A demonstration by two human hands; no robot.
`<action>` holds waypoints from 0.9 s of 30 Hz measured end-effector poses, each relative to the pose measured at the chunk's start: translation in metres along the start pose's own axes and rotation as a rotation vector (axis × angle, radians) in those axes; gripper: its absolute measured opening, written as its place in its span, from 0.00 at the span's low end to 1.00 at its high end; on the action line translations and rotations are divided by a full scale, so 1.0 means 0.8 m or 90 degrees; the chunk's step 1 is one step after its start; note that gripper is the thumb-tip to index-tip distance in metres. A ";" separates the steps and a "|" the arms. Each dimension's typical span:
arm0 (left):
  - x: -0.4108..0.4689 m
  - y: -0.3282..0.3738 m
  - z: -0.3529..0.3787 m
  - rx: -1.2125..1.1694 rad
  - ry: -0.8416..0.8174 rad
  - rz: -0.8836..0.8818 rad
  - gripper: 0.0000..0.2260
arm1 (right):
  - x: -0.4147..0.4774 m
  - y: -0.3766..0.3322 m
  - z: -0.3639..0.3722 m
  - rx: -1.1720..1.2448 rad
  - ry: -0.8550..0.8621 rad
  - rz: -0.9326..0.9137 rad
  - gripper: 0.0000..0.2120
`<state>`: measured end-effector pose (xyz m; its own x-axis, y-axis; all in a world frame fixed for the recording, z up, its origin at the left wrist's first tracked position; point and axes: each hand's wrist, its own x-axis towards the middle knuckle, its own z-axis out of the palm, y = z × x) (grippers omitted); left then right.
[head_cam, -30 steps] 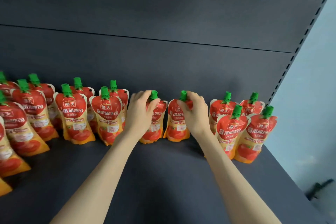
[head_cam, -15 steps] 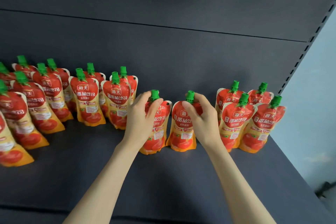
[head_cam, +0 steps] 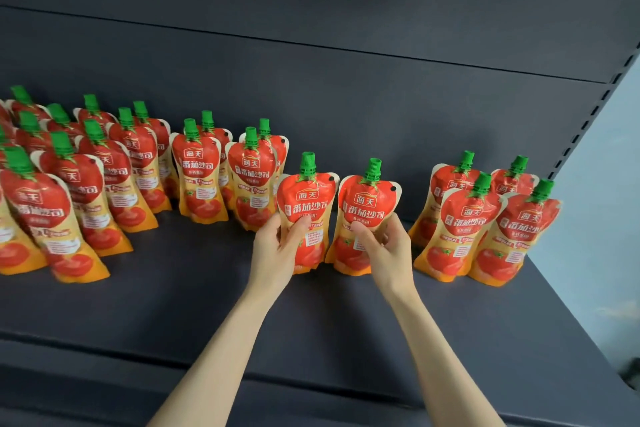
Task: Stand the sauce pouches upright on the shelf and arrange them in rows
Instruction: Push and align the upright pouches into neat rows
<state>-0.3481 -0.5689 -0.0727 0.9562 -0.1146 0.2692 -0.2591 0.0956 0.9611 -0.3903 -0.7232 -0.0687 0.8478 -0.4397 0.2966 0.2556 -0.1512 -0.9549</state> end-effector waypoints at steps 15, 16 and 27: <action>0.053 0.004 -0.212 0.020 0.001 0.027 0.02 | -0.022 -0.005 0.214 0.041 0.016 0.017 0.11; 0.058 0.000 -0.221 0.023 -0.005 0.030 0.02 | -0.024 -0.004 0.225 0.037 0.028 0.018 0.10; 0.086 -0.026 -0.247 0.039 -0.079 -0.008 0.07 | -0.024 -0.006 0.258 -0.010 0.076 0.040 0.13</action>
<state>-0.2500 -0.3838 -0.0865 0.9363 -0.2373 0.2590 -0.2588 0.0326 0.9654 -0.3123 -0.5314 -0.0729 0.7999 -0.5511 0.2376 0.1961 -0.1340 -0.9714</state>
